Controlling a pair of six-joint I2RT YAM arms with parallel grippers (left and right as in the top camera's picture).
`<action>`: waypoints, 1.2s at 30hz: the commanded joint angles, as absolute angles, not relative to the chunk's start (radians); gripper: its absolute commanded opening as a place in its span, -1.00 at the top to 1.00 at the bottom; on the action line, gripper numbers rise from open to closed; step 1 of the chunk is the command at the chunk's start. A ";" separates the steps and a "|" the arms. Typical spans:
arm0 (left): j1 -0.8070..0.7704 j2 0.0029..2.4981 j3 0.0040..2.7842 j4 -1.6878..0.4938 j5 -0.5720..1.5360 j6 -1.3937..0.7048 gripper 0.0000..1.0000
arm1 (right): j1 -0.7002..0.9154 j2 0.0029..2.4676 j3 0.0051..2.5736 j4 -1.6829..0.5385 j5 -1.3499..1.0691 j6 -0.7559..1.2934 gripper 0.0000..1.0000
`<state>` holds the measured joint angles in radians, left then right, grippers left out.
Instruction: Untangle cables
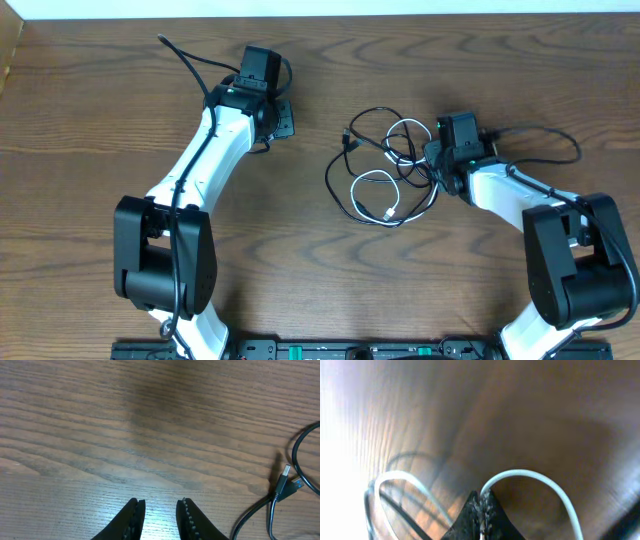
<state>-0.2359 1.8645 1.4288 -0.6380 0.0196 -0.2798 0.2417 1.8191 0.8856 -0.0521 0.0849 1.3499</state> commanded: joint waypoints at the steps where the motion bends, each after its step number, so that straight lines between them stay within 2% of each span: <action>1: -0.234 1.871 1.424 -0.637 0.007 -0.266 0.38 | 0.245 1.764 0.881 -0.036 0.050 1.053 0.98; 7: -0.234 1.871 1.424 -0.638 0.007 -0.266 0.35 | 0.245 1.564 0.955 -0.018 -0.118 0.840 0.98; 15: -0.234 1.871 1.424 -0.638 0.007 -0.266 0.34 | 0.253 1.385 1.159 -0.041 -0.436 0.729 0.98; 18: -0.234 1.871 1.424 -0.638 0.007 -0.266 0.34 | 0.264 1.359 1.264 -0.117 -0.441 0.676 0.97; 21: -0.234 1.871 1.424 -0.638 0.007 -0.266 0.33 | 0.260 1.353 1.332 -0.225 -0.310 0.664 0.98; 22: -0.234 1.871 1.424 -0.638 0.007 -0.266 0.33 | 0.257 1.353 1.335 -0.253 -0.264 0.664 0.95; 24: -0.234 1.871 1.424 -0.638 0.007 -0.266 0.33 | 0.245 1.361 1.335 -0.320 -0.193 0.664 0.69; 27: -0.234 1.871 1.424 -0.638 0.007 -0.266 0.31 | 0.215 1.402 1.332 -0.462 -0.114 0.723 -0.02; 28: -0.234 1.871 1.424 -0.638 0.007 -0.266 0.32 | 0.202 1.425 1.331 -0.505 -0.114 0.761 -0.11; 30: -0.234 1.871 1.424 -0.638 0.007 -0.266 0.31 | 0.175 1.479 1.331 -0.567 -0.131 0.820 -0.12; 36: -0.234 1.871 1.424 -0.638 0.007 -0.266 0.23 | 0.078 1.699 1.331 -0.580 -0.366 0.857 0.15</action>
